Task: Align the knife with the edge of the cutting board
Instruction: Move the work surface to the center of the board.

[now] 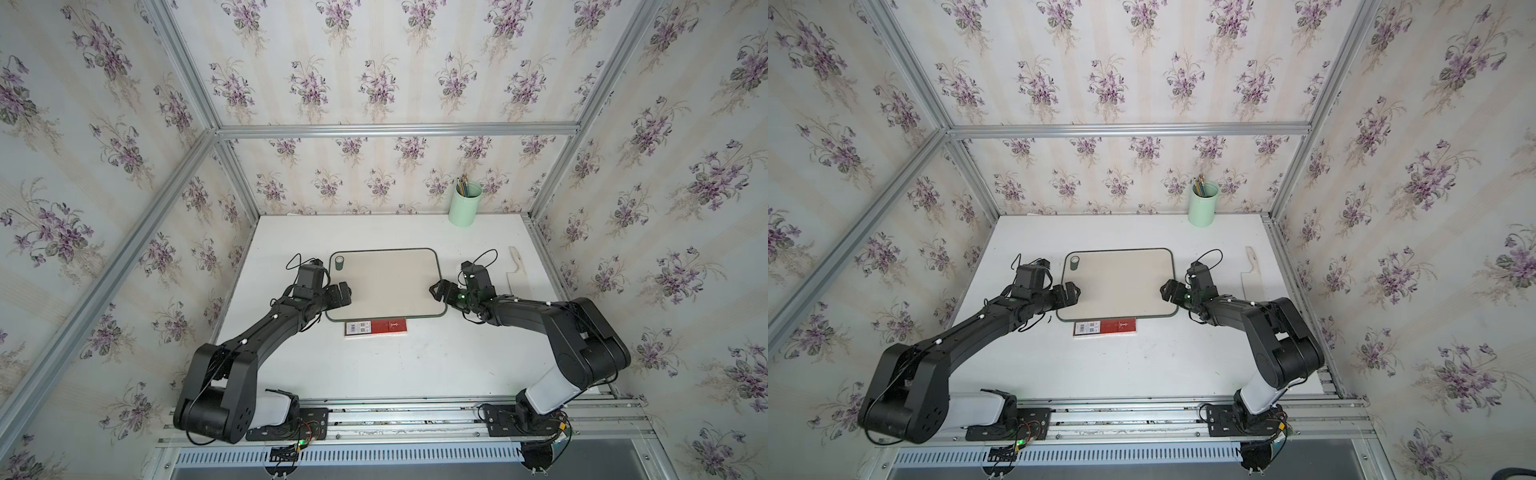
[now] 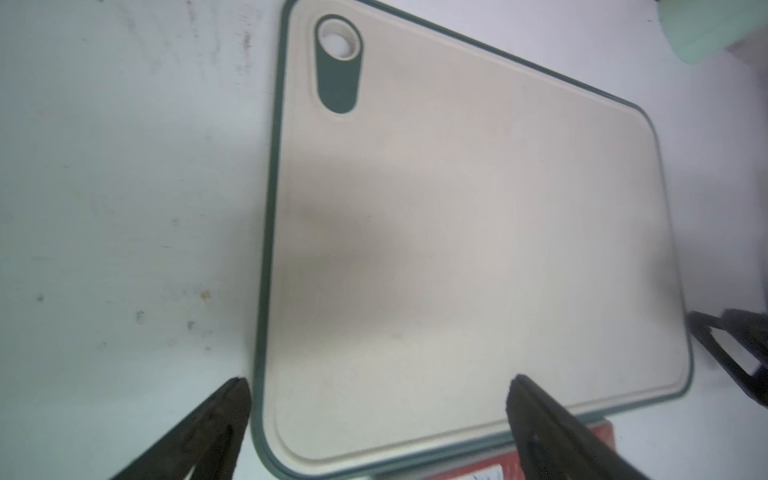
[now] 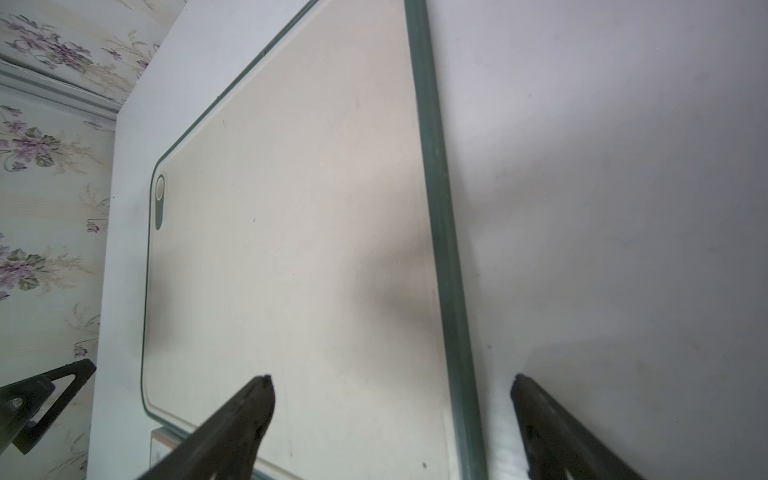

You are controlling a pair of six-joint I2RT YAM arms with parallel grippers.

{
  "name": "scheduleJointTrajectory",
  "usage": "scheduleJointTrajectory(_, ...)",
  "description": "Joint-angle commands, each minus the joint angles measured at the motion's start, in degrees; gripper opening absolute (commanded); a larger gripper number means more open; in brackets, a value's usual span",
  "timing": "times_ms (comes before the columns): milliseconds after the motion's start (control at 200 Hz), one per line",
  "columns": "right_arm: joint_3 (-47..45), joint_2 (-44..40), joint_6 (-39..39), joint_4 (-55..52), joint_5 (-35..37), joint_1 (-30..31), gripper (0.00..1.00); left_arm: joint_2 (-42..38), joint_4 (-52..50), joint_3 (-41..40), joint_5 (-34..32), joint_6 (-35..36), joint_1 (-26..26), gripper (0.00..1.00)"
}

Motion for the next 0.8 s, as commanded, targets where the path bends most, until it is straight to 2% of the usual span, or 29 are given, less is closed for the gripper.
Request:
scheduleJointTrajectory(0,2.42,3.52,-1.15,-9.59,2.49,-0.05,0.93,5.61,0.35,1.96,1.21,1.22,1.41,1.00)
scheduleJointTrajectory(150,1.97,4.64,-0.02,-7.88,-1.82,0.36,0.93,11.43,2.00,4.03,6.23,1.03,1.23,0.98)
scheduleJointTrajectory(225,0.68,4.08,0.40,-6.90,-3.98,0.78,0.93,11.99,4.09,3.53,9.48,1.14,0.56,0.98)
scheduleJointTrajectory(390,-3.17,1.38,1.20,-4.88,-7.16,1.86,0.93,11.81,5.50,0.44,12.30,-0.01,-3.38,0.96)
scheduleJointTrajectory(490,-6.24,-0.70,2.01,-3.66,-8.18,3.08,0.92,9.42,8.94,-4.66,12.34,-2.13,-7.04,0.96)
scheduleJointTrajectory(644,-11.45,-5.80,2.46,-2.99,-7.32,5.46,0.92,4.33,9.93,-11.03,8.30,-4.42,-12.79,0.97)
scheduleJointTrajectory(794,-15.42,-10.61,3.15,-3.39,-6.39,6.28,0.92,-2.65,8.86,-16.48,3.88,-6.15,-14.51,0.97)
